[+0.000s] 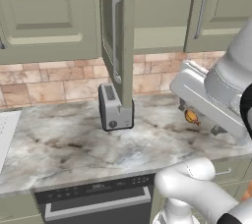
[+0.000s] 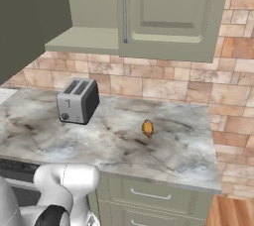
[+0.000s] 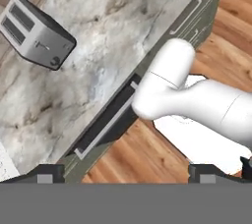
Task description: Retrieve the tupperware from the cabinet, then place the raw meat into the tupperware to avoid contamination.
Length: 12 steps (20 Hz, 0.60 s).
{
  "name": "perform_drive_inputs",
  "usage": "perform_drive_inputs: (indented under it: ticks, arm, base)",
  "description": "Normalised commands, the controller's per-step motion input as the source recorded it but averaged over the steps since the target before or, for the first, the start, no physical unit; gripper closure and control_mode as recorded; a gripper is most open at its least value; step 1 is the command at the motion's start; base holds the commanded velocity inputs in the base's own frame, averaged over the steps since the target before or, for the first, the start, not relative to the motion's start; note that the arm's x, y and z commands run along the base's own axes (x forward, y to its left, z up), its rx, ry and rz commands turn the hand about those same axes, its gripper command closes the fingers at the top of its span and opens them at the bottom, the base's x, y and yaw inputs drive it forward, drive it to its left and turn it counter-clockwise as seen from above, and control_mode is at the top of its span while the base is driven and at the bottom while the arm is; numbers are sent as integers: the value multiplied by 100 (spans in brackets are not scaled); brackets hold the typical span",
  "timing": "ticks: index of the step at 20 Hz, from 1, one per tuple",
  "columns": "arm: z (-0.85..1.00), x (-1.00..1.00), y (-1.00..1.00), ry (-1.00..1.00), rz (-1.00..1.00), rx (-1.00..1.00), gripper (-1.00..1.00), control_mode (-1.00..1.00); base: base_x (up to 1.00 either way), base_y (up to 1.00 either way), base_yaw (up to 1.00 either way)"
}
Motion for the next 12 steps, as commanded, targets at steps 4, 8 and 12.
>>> perform_drive_inputs:
  ticks: [4,8,12]
  arm:
    - [-7,81,-51,18,8,-5,-100,-100]
    - [-11,82,-53,11,12,-5,-100,-100]
    - [-19,58,-38,8,23,-15,-100,-100]
  base:
    - [0,0,0]
    - [0,0,0]
    - [0,0,0]
